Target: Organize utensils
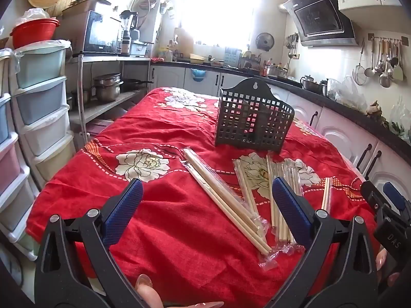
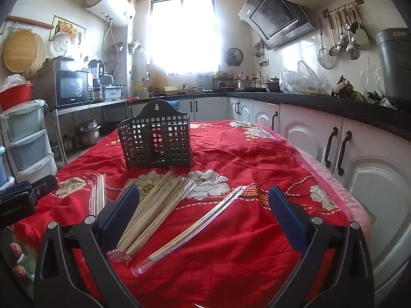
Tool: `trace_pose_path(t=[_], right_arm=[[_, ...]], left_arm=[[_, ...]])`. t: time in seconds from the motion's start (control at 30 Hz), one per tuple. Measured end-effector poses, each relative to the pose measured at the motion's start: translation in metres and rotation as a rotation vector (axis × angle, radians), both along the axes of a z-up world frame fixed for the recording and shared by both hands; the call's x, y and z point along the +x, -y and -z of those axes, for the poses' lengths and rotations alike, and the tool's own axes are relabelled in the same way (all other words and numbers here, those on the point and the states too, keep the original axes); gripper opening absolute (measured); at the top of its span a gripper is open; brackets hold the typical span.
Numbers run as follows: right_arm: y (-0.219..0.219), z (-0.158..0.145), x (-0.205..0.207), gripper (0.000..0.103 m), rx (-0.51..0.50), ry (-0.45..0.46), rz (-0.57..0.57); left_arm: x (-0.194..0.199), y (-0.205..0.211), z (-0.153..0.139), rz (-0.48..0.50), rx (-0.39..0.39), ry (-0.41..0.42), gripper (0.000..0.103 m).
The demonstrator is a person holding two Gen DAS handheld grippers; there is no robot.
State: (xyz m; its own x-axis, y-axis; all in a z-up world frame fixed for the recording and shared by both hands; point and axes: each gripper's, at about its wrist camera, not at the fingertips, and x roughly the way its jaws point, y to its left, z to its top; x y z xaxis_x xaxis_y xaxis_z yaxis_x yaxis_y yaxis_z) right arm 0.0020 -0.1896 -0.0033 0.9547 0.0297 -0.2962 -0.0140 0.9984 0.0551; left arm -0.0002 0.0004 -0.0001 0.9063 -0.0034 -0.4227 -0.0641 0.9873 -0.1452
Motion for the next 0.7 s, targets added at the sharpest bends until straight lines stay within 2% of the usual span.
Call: trace_pose_path(t=[0.7], right_arm=[[-0.0019,0.0027,0.0025,0.097,-0.002,-0.011,-0.005]], left_arm=[[0.002,0.0019,0.0009,0.01,0.008,-0.016,0.093]])
